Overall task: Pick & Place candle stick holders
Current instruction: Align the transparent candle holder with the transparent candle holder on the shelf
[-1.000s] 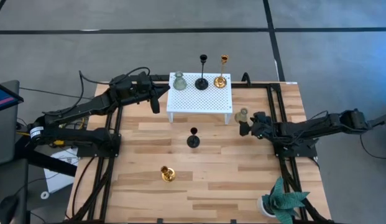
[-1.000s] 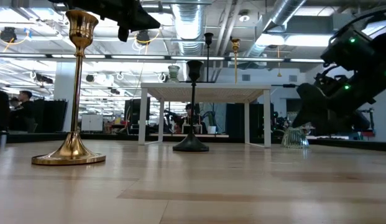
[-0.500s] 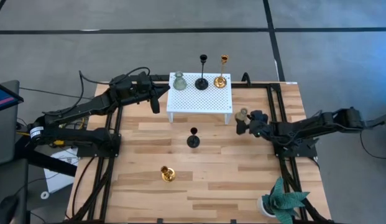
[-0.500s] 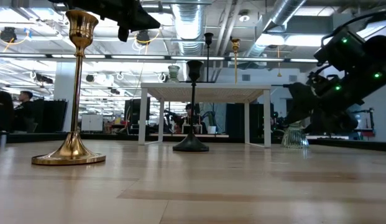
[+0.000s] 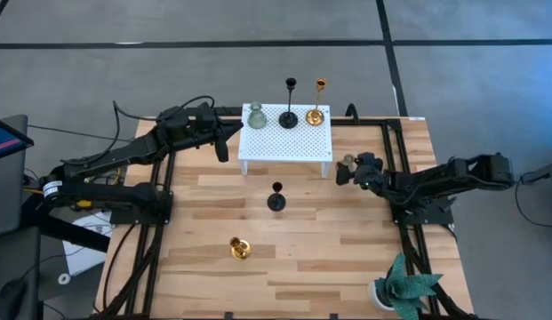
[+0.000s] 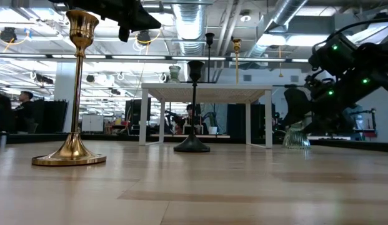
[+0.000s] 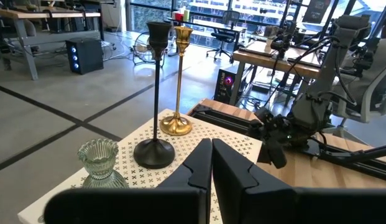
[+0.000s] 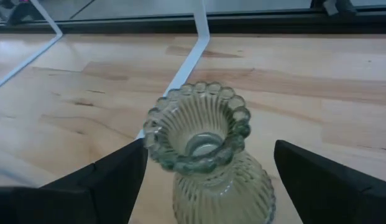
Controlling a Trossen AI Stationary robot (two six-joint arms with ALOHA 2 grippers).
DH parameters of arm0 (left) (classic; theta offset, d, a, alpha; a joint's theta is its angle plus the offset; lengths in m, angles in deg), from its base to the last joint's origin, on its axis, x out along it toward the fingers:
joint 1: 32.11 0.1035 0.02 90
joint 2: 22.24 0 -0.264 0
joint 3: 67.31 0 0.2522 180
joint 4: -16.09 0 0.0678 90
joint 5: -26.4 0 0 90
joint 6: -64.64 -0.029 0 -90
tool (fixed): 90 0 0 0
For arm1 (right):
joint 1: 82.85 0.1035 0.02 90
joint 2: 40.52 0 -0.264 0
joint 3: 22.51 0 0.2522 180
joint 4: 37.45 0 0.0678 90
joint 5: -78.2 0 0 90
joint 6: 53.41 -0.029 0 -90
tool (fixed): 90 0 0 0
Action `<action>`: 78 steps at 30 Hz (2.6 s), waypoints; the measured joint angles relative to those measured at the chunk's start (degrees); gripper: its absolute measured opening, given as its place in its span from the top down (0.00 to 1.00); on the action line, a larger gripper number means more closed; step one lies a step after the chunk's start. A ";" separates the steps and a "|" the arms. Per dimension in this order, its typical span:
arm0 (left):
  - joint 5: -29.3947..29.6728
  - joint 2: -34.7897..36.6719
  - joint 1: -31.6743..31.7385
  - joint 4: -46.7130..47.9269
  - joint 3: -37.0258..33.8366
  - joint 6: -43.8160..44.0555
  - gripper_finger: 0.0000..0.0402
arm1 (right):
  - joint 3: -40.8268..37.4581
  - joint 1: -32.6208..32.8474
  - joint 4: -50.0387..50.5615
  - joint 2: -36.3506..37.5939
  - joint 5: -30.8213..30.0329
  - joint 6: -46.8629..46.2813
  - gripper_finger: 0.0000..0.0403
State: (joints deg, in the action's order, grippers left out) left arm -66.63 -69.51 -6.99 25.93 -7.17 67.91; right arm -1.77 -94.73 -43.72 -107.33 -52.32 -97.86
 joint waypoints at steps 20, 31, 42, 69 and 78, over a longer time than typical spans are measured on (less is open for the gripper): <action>0.01 0.00 0.02 0.01 0.00 0.00 0.97 | 0.00 -0.70 -4.56 -2.99 0.01 -0.15 0.37; 0.02 0.00 0.02 0.01 0.00 0.00 0.97 | 0.15 -0.72 -5.75 -2.88 -0.95 0.02 0.68; 0.02 0.00 0.00 0.00 0.00 0.00 0.97 | 0.13 -0.68 -5.99 -2.72 -0.25 -0.15 0.70; 0.02 0.00 0.02 0.02 0.00 -0.02 0.97 | 7.56 -0.64 14.89 4.57 0.97 4.36 0.72; 0.01 0.00 0.01 0.02 0.00 -0.01 0.97 | 15.20 -0.64 30.21 11.68 -1.50 6.05 0.72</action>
State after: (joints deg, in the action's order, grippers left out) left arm -66.62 -69.51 -6.98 25.95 -7.17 67.90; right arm 13.43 -95.36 -13.52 -95.65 -53.82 -91.81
